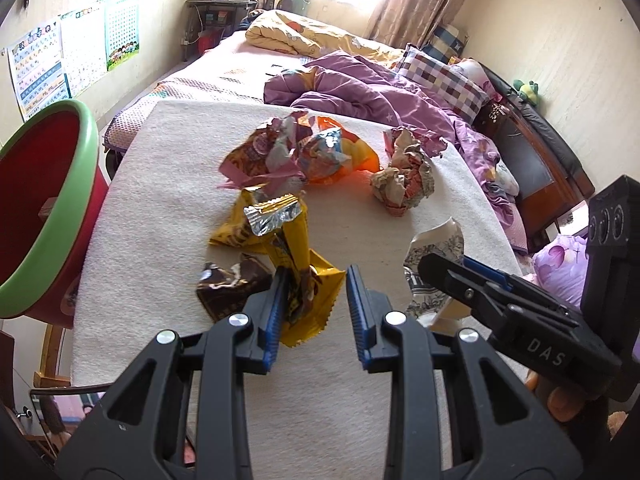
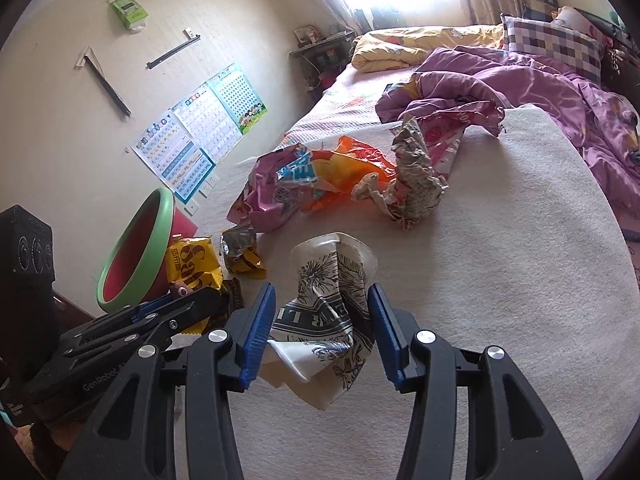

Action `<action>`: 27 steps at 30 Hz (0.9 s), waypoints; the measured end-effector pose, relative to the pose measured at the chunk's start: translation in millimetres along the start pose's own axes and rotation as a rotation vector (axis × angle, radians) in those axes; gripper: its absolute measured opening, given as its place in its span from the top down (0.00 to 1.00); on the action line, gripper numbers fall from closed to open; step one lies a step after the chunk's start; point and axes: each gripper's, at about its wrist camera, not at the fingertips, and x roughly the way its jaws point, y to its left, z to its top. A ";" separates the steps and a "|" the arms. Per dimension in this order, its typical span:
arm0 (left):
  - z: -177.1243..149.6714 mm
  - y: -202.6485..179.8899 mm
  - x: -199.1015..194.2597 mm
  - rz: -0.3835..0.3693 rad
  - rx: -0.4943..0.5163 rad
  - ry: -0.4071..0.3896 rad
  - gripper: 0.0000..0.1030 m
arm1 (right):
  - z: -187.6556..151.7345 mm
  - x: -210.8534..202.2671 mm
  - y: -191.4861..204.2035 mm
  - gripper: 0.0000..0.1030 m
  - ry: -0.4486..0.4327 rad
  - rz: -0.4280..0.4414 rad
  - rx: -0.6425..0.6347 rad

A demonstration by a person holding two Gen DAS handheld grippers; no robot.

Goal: Collect trash
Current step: 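Carry the yellow wrapper and white paper toward the red bucket with both tools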

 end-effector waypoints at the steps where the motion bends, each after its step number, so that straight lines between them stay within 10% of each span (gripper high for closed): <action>1: 0.1 2.3 -1.2 -0.001 0.000 0.000 0.72 | -0.3 0.5 3.1 0.55 -0.001 -0.002 -0.001; 27: -2.3 48.5 -41.0 0.023 0.089 -0.064 0.72 | -15.7 2.1 69.8 0.54 -0.033 -0.026 -0.005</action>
